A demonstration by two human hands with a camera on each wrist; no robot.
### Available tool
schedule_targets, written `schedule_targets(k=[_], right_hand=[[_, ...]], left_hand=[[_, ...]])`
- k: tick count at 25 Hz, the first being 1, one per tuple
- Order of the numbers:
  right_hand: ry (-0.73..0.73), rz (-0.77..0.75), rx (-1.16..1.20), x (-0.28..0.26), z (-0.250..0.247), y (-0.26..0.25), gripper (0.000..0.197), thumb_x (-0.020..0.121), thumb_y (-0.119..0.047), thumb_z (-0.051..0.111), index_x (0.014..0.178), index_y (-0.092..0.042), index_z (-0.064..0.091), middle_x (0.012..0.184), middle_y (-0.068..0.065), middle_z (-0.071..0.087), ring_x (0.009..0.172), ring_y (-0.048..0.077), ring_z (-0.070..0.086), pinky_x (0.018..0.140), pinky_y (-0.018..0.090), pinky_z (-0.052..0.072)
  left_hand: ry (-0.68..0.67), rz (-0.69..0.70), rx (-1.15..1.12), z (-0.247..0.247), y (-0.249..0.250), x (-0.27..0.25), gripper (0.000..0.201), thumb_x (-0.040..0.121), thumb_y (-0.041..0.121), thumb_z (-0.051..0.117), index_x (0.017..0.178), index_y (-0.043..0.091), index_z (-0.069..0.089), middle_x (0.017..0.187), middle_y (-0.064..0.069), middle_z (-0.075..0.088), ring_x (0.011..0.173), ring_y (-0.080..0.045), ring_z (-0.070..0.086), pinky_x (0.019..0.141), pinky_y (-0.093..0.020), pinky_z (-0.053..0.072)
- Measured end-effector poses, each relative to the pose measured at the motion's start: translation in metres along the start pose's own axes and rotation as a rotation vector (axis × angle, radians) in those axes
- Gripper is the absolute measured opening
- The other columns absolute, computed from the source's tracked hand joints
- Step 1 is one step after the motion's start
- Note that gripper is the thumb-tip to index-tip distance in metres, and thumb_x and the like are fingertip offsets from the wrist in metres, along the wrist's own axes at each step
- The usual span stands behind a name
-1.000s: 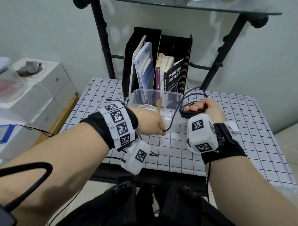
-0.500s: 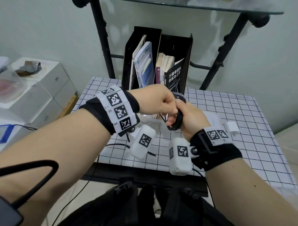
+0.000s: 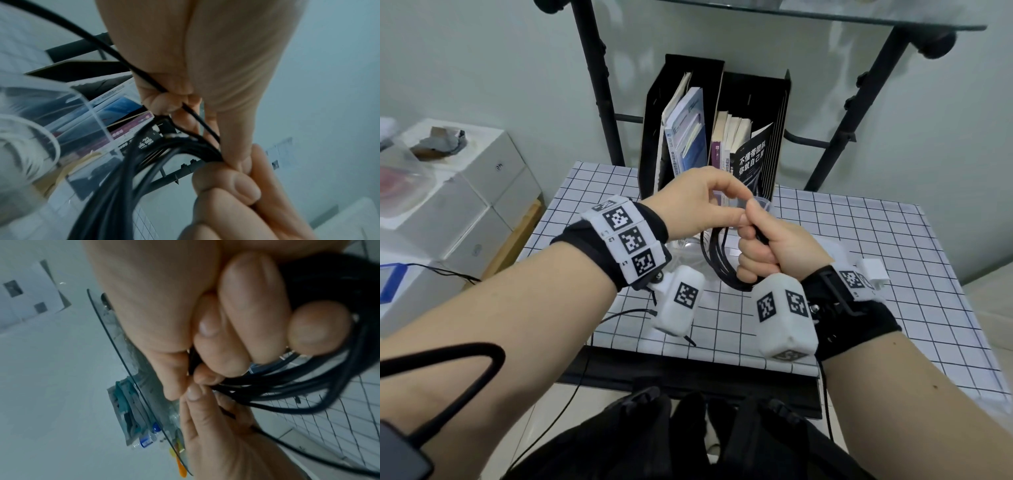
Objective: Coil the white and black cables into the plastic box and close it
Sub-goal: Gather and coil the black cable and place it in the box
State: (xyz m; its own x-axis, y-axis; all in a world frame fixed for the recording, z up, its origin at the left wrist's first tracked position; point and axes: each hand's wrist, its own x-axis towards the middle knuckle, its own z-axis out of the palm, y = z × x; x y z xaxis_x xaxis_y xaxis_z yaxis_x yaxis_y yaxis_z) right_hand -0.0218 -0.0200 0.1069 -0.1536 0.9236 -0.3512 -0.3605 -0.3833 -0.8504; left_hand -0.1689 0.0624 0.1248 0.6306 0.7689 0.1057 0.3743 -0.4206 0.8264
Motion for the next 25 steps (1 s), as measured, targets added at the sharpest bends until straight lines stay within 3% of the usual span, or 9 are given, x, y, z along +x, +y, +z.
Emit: schedule_targets(k=[2,4,6,9,13,17,20,22,25], right_hand=[[-0.032,0.0,0.041,-0.002,-0.001,-0.002,0.045,0.096,-0.05,0.036,0.064,-0.019,0.039,0.035,-0.008,0.023,0.028,0.007,0.016,0.058,0.037,0.003],[-0.082,-0.011,0.097,-0.003,-0.001,-0.003,0.046,0.097,-0.05,0.032,0.062,-0.02,0.039,0.034,-0.008,0.024,0.027,0.006,0.017,0.054,0.034,0.004],[-0.134,-0.032,0.17,-0.002,-0.001,-0.006,0.048,0.097,-0.048,0.031,0.059,-0.021,0.041,0.032,-0.009,0.026,0.025,0.005,0.019,0.051,0.032,0.005],[-0.178,-0.056,0.246,-0.002,0.002,-0.01,0.046,0.092,-0.047,0.033,0.055,-0.021,0.043,0.03,-0.009,0.026,0.023,0.004,0.021,0.047,0.028,0.007],[-0.174,-0.101,0.306,-0.004,0.005,-0.015,0.046,0.088,-0.048,0.035,0.052,-0.02,0.043,0.028,-0.009,0.025,0.022,0.006,0.019,0.041,0.022,0.015],[-0.082,-0.147,0.299,-0.002,0.006,-0.013,0.052,0.098,-0.046,0.03,0.055,-0.018,0.042,0.03,-0.007,0.024,0.023,0.007,0.024,0.04,0.02,0.034],[0.043,-0.123,0.142,-0.002,0.006,-0.014,0.045,0.1,-0.04,0.035,0.067,-0.011,0.048,0.037,0.0,0.041,0.032,0.014,0.043,0.05,0.026,0.049],[0.117,-0.09,0.059,-0.003,0.005,-0.016,0.042,0.099,-0.034,0.043,0.071,-0.005,0.055,0.044,0.005,0.052,0.039,0.019,0.055,0.055,0.029,0.054],[0.13,-0.123,-0.045,-0.001,0.008,-0.018,0.038,0.1,-0.032,0.042,0.072,-0.007,0.048,0.039,-0.002,0.034,0.034,0.012,0.035,0.048,0.024,0.048]], left_hand=[[0.015,0.014,-0.044,0.004,-0.004,-0.004,0.018,0.081,0.037,0.07,0.099,0.034,0.07,0.103,0.0,0.059,0.07,0.004,0.05,0.073,-0.015,0.042],[0.027,0.025,-0.113,0.008,-0.005,-0.006,0.018,0.084,0.039,0.064,0.1,0.035,0.069,0.105,0.0,0.062,0.089,-0.011,0.059,0.09,-0.033,0.049],[0.034,0.063,-0.074,0.012,-0.003,-0.007,0.023,0.089,0.041,0.055,0.103,0.029,0.068,0.1,0.004,0.065,0.095,-0.018,0.061,0.092,-0.042,0.049],[0.055,0.111,0.113,0.015,0.002,-0.007,0.041,0.093,0.052,0.036,0.106,0.022,0.061,0.089,0.004,0.066,0.089,-0.019,0.06,0.085,-0.041,0.048],[0.022,0.089,-0.021,0.012,0.009,-0.007,0.025,0.098,0.035,0.044,0.11,0.016,0.053,0.084,0.0,0.065,0.07,-0.013,0.065,0.068,-0.025,0.053],[0.086,0.098,0.06,0.014,0.012,-0.005,0.022,0.098,0.032,0.046,0.103,0.013,0.055,0.071,0.003,0.058,0.049,-0.001,0.055,0.05,-0.016,0.044],[0.111,0.11,0.192,0.013,0.006,-0.002,0.023,0.097,0.031,0.047,0.099,0.012,0.059,0.078,0.005,0.058,0.061,0.005,0.054,0.057,-0.015,0.038],[0.052,0.111,0.286,0.01,0.005,0.0,0.022,0.096,0.031,0.048,0.098,0.013,0.061,0.084,0.002,0.062,0.074,-0.006,0.056,0.068,-0.024,0.042],[0.045,0.094,0.332,0.01,0.006,0.003,0.023,0.096,0.033,0.048,0.099,0.014,0.06,0.084,0.001,0.061,0.078,-0.015,0.055,0.071,-0.029,0.044]])
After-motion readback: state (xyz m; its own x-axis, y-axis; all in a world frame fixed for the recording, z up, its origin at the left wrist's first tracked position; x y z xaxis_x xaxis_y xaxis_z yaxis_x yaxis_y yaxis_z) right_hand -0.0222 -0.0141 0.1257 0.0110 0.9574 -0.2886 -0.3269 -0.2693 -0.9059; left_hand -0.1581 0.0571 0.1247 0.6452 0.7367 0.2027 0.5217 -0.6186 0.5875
